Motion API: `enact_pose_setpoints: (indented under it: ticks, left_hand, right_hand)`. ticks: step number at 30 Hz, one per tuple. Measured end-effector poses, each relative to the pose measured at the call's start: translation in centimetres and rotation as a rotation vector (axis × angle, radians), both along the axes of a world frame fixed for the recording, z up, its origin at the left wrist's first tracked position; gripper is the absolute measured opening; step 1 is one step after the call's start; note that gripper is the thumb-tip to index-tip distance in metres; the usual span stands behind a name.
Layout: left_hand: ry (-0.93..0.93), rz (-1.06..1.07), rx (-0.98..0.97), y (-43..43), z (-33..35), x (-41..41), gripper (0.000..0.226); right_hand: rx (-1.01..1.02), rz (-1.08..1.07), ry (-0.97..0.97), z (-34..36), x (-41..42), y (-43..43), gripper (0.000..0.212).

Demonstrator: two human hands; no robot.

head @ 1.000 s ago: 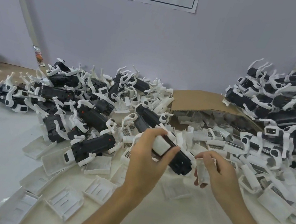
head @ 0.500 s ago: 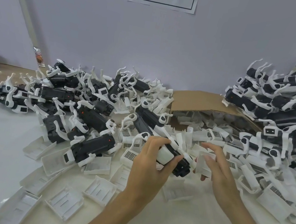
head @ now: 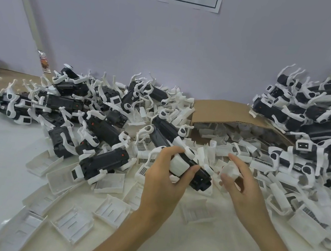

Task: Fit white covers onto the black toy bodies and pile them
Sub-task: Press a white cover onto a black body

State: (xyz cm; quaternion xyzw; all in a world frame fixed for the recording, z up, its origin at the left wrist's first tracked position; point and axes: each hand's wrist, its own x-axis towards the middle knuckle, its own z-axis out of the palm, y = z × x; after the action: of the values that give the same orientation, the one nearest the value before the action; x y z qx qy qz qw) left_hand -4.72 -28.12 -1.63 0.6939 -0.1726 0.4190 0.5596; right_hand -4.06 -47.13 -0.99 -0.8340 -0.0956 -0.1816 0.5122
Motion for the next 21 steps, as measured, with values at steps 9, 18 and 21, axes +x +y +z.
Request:
enact_pose_setpoints:
  ticks: [9, 18, 21]
  left_hand:
    - [0.007, -0.007, -0.008, -0.24, 0.51, -0.18, 0.038]
    - [0.094, -0.066, -0.165, -0.69, 0.75, -0.54, 0.022]
    - [0.143, -0.058, -0.244, -0.66, 1.01, -0.35, 0.026]
  right_hand:
    - [0.071, 0.035, -0.116, 0.95, -0.60, 0.35, 0.011]
    - [0.197, 0.140, 0.034, 0.72, -0.73, 0.35, 0.026]
    - [0.222, 0.151, 0.063, 0.72, -0.76, 0.12, 0.041]
